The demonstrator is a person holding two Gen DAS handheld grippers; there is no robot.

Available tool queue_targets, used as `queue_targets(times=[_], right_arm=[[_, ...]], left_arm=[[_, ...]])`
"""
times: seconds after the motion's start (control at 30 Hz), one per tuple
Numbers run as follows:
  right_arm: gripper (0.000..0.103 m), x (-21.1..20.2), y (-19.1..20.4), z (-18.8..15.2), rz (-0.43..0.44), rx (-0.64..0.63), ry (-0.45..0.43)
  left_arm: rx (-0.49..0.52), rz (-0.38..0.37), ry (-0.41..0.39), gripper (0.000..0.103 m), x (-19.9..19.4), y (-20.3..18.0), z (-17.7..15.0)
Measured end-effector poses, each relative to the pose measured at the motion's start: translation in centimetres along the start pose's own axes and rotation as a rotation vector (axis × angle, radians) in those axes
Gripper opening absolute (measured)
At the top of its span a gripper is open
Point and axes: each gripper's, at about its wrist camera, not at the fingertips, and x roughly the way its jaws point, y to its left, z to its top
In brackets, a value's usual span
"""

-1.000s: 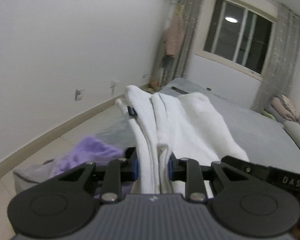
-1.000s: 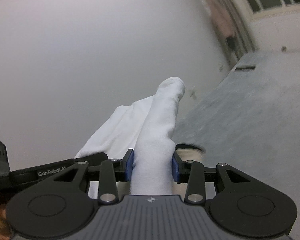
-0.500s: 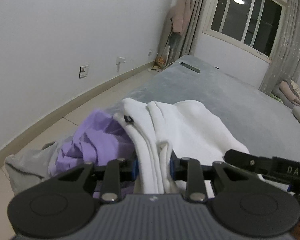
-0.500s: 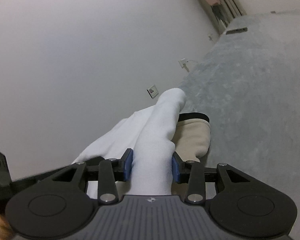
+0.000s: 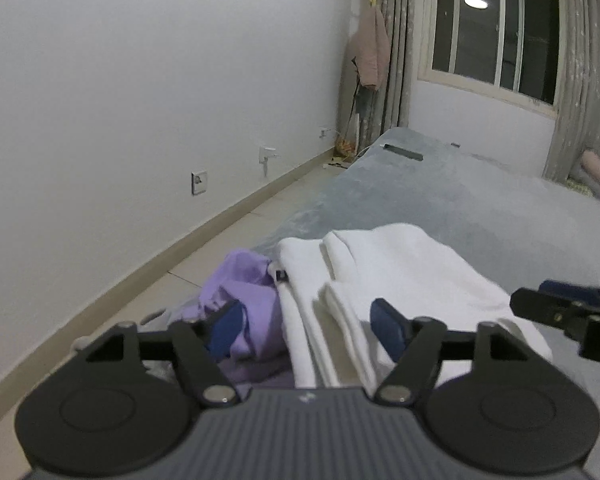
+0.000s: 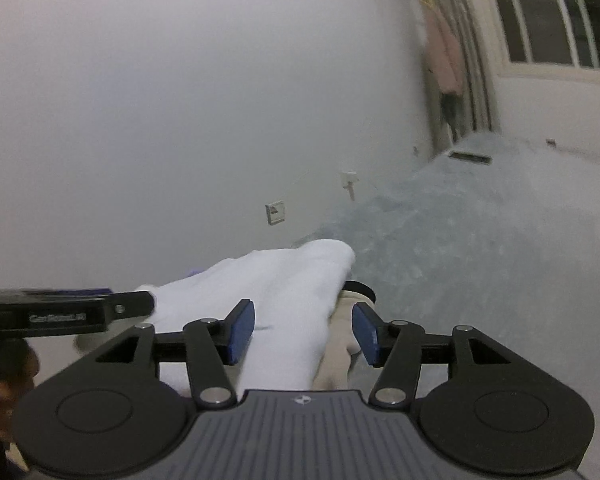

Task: Fold clothes
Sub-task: 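Lift the bundle with both grippers and carry it onto the clothes stack, then open both grippers and release the sweatshirt on the stack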

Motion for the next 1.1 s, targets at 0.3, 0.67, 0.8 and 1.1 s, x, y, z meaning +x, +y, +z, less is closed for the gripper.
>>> queue_targets(times=[0.3, 0.67, 0.8, 1.1], right_arm=[[0.064, -2.6, 1.4, -0.9, 0.017, -0.069, 0.053], [0.072, -4.3, 1.6, -2.6, -0.013, -0.017, 0.016], [0.079, -5.7, 1.7, -4.1, -0.017, 0.000, 0.012], [0.101, -8.2, 1.2, -7.2, -0.064, 0.067, -0.073]], left_arm=[[0.048, 0.105, -0.046, 0.079, -5.1, -3.3, -2.5], [0.058, 0.122, -0.051, 0.092, -8.9, -5.6, -5.7], [0.056, 0.128, -0.066, 0.099, -9.6, -5.7, -7.2], [0.028, 0.128, -0.082, 0.103, -8.8, -5.0, -8.3]])
